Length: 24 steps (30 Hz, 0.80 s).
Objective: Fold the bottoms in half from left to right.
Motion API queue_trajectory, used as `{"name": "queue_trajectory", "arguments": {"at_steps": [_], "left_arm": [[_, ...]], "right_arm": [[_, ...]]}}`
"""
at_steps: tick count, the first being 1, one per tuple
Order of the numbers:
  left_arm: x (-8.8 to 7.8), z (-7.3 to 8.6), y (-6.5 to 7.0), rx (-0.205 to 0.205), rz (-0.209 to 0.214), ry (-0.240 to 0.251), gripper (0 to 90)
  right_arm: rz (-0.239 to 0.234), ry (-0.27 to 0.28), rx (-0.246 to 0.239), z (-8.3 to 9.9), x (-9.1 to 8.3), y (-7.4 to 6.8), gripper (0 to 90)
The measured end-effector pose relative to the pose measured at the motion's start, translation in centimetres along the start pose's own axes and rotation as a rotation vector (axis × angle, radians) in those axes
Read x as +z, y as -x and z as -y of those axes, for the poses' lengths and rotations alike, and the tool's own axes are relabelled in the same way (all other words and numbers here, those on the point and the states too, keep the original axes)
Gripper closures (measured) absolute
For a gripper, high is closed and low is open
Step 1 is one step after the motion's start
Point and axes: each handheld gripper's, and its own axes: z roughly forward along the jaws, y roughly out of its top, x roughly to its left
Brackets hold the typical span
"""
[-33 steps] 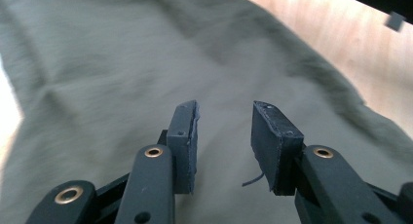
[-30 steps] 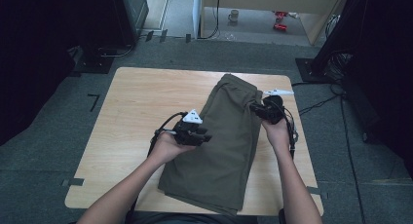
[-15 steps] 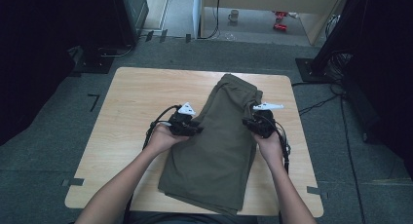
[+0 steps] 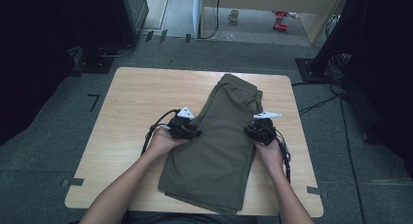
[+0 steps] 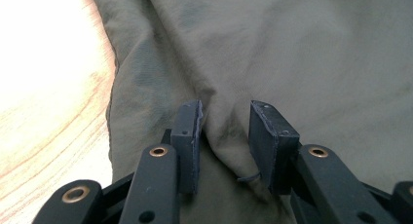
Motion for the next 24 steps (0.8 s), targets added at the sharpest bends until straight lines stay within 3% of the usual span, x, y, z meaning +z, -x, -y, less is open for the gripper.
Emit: {"name": "queue_trajectory", "arguments": {"at_steps": [6,12,20,24], "left_arm": [[-0.1,0.2,0.2,0.012,-0.024,0.004,66.2],[-0.5,0.9,0.1,-0.03,-0.01,0.034,66.3],[-1.5,1.8,0.7,-0.019,-0.045,0.019,67.3],[-2.1,2.2,0.8,-0.032,-0.056,0.007,67.4]], "right_arm": [[0.013,0.041,-0.021,0.4,0.4,-0.2,68.0],[0.033,0.075,-0.042,0.7,0.7,-0.7,66.6],[0.032,0.102,-0.048,0.7,1.2,-1.4,66.8],[0.027,0.109,-0.056,0.4,1.6,-2.0,66.8]]}}
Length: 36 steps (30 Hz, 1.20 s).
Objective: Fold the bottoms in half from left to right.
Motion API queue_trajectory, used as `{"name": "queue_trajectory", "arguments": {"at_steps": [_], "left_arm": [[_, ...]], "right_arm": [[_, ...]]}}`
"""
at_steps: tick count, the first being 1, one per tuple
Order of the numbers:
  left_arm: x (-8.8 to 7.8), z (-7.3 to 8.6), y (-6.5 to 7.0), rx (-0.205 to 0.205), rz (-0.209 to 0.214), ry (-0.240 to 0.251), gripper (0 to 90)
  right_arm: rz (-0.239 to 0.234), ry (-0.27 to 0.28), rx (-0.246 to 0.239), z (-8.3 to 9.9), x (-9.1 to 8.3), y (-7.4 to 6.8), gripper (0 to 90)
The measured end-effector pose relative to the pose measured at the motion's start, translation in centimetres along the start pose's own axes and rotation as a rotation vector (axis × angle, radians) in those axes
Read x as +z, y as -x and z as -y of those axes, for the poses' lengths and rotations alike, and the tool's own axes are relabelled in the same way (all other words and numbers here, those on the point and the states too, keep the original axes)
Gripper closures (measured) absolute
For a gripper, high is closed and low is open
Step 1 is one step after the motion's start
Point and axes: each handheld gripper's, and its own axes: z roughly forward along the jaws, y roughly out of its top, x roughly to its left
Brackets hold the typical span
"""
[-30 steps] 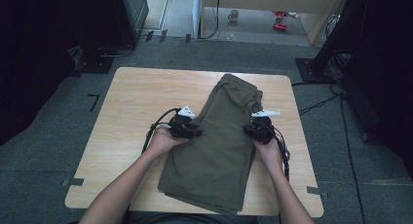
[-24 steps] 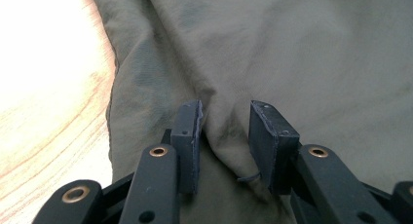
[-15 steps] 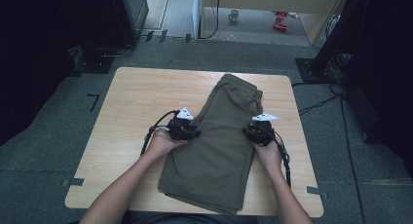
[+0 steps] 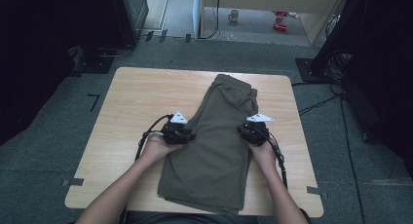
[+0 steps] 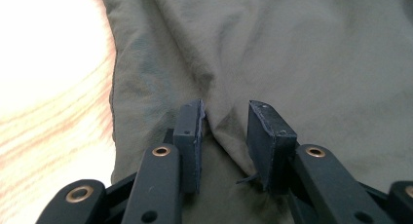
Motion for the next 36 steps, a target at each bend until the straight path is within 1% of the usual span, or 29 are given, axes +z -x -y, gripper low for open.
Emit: {"name": "queue_trajectory", "arguments": {"at_steps": [4,10,12,17,22,24,28,30,32,36], "left_arm": [[-0.7,0.6,0.3,-0.002,-0.02,-0.005,67.3],[-1.7,1.6,0.5,-0.033,-0.034,-0.008,66.7],[-2.0,1.8,0.5,-0.047,-0.033,-0.016,64.9],[-2.8,2.4,0.6,-0.055,-0.049,-0.021,61.5],[-3.4,3.3,1.3,-0.049,-0.06,-0.014,54.8],[-3.6,3.5,1.6,-0.047,-0.063,-0.021,53.0],[-4.0,3.8,2.2,-0.041,-0.069,-0.031,51.2],[-4.1,4.0,2.5,-0.045,-0.068,-0.032,50.8],[-4.3,4.2,2.7,-0.051,-0.063,-0.032,50.5],[-4.7,4.7,3.2,-0.052,-0.052,-0.036,49.9]], "right_arm": [[-0.01,0.007,-0.009,-0.2,0.4,-0.6,66.7],[-0.018,0.016,-0.02,-0.6,1.1,-1.8,66.1],[-0.027,0.014,-0.022,-0.9,1.4,-2.3,64.1],[-0.042,0.01,-0.043,-1.3,1.9,-3.6,63.3],[-0.067,0.005,-0.068,-1.5,2.1,-4.5,58.2],[-0.077,0.0,-0.079,-1.4,2.0,-4.8,56.0],[-0.091,-0.004,-0.092,-1.3,1.9,-5.2,54.0],[-0.102,-0.004,-0.097,-1.2,1.8,-5.3,50.9],[-0.106,-0.005,-0.105,-1.2,1.8,-5.5,50.3],[-0.12,-0.01,-0.118,-0.9,1.4,-5.8,49.9]]}}
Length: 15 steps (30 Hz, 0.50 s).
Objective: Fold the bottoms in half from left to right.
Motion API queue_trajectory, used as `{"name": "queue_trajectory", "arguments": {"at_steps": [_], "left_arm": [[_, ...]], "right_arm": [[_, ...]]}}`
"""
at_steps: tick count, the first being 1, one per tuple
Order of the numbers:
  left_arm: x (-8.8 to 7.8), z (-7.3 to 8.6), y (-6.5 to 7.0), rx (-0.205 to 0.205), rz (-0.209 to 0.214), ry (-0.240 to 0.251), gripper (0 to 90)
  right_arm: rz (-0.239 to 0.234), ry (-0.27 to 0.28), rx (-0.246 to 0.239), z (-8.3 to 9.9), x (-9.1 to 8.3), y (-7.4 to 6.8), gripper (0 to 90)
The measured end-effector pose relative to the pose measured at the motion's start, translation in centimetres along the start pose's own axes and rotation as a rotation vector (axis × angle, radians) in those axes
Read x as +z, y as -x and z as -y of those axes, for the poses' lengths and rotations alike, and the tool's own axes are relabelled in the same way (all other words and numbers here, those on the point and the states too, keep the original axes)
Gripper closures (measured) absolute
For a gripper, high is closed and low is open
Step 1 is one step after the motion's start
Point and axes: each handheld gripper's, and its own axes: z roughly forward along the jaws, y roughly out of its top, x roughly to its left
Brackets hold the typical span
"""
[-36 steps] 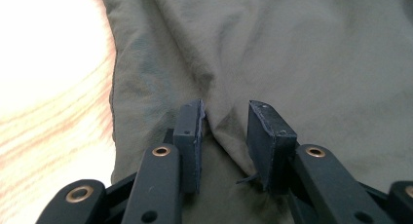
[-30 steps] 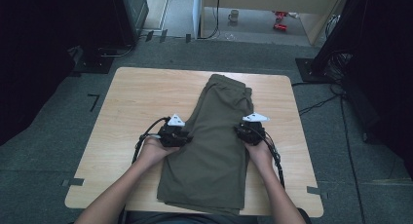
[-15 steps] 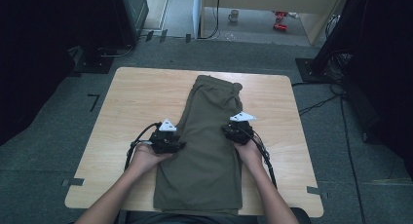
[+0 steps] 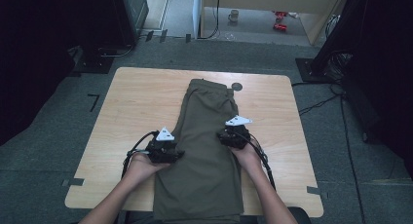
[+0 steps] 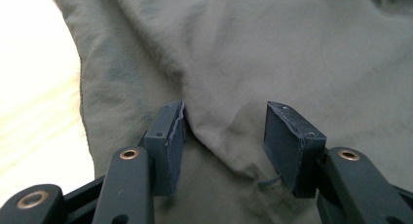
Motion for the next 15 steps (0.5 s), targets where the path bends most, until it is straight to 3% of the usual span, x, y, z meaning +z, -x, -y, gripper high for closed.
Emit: {"name": "queue_trajectory", "arguments": {"at_steps": [15], "left_arm": [[-1.6,2.0,1.9,-0.005,0.02,-0.008,45.9]], "right_arm": [[-0.036,0.0,-0.035,1.3,-1.3,-1.8,47.7]]}}
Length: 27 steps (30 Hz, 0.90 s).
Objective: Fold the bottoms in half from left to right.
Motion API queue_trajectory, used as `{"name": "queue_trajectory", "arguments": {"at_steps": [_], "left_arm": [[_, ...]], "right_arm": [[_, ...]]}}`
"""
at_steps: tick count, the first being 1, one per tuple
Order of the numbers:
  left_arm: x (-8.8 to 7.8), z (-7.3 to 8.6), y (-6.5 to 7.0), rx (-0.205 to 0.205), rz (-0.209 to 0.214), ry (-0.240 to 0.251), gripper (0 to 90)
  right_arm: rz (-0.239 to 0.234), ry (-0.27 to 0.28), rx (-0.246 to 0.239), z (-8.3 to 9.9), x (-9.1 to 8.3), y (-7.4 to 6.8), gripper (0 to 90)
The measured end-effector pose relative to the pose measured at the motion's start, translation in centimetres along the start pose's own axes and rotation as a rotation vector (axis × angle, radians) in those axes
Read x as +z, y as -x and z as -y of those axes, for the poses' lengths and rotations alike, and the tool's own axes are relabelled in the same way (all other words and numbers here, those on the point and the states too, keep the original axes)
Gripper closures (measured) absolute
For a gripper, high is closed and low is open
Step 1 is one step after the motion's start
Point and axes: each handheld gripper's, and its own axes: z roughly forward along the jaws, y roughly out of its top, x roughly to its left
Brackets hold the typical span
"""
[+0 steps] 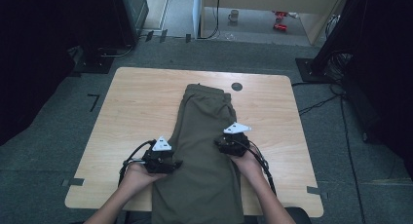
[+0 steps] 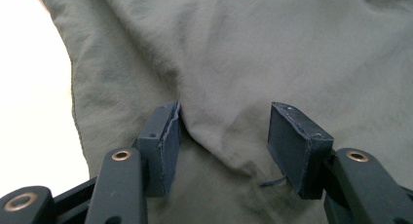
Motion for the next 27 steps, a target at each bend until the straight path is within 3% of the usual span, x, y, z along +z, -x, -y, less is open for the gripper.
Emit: {"name": "queue_trajectory", "arguments": {"at_steps": [14,20,24,27], "left_arm": [[-1.1,1.2,1.0,-0.002,0.035,-0.011,44.8],[-1.5,1.0,0.3,-0.035,0.043,0.017,45.7],[-1.9,0.6,-0.4,-0.027,0.027,0.06,44.8],[-1.9,0.0,-1.3,-0.032,0.016,0.067,44.1]], "right_arm": [[-0.028,-0.041,-0.029,0.8,-1.3,-1.6,46.0],[-0.034,-0.087,-0.03,0.1,-1.3,-1.4,40.9],[-0.028,-0.069,-0.014,-0.3,-1.5,-1.0,40.2],[-0.023,-0.047,0.009,-0.5,-1.6,-0.6,40.2]]}}
